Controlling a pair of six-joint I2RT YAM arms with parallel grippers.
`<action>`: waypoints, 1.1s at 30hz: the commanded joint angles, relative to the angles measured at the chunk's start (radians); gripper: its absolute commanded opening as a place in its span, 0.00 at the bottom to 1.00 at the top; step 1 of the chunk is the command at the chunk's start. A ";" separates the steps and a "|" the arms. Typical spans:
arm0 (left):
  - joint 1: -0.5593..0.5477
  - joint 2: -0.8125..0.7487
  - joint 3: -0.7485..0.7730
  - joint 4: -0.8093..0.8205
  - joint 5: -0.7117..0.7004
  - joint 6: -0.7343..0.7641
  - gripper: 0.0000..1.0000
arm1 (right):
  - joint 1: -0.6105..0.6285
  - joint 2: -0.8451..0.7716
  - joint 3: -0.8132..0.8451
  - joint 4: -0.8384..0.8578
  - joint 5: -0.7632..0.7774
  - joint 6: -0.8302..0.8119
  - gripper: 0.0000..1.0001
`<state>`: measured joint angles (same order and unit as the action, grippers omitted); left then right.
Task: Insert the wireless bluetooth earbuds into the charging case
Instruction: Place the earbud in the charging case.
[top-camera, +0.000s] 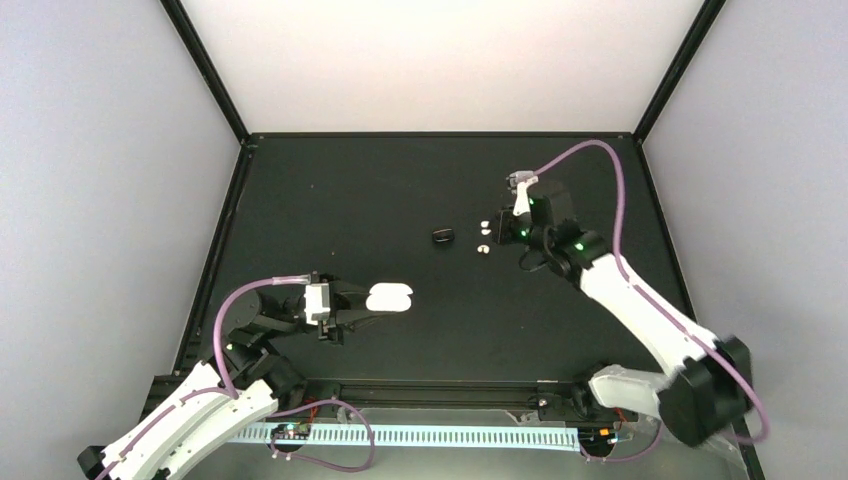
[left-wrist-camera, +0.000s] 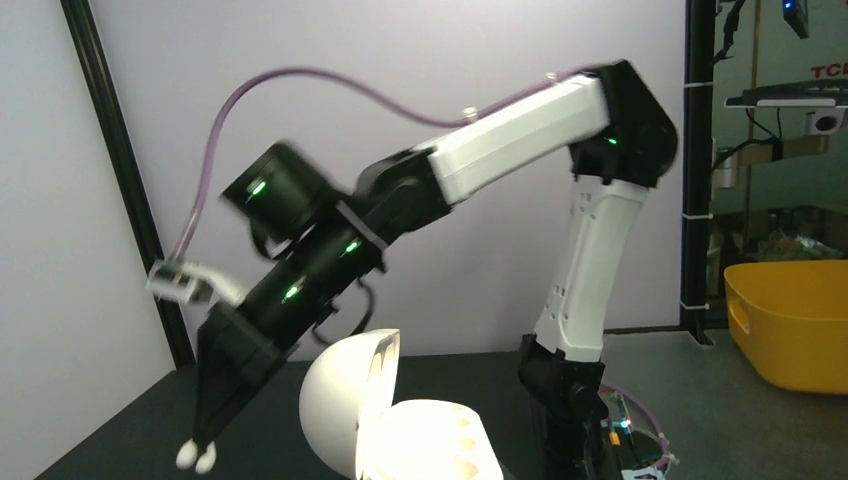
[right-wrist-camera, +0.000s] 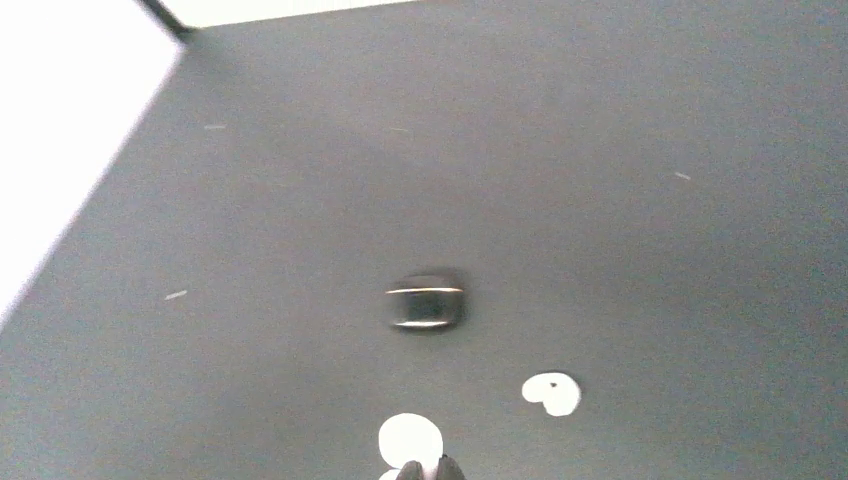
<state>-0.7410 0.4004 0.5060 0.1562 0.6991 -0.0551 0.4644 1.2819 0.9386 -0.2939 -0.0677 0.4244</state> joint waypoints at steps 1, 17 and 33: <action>-0.001 -0.022 -0.011 0.026 -0.010 -0.014 0.01 | 0.099 -0.249 0.025 -0.110 -0.134 -0.166 0.01; -0.001 0.113 0.081 0.159 0.001 -0.003 0.02 | 0.696 -0.316 0.601 -0.675 0.147 -0.509 0.01; -0.003 0.162 -0.018 0.334 -0.032 0.053 0.02 | 1.010 -0.158 0.781 -0.878 0.462 -0.656 0.01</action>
<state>-0.7410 0.5739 0.5091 0.3935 0.6735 -0.0296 1.4139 1.1019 1.6634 -1.1267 0.2989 -0.1928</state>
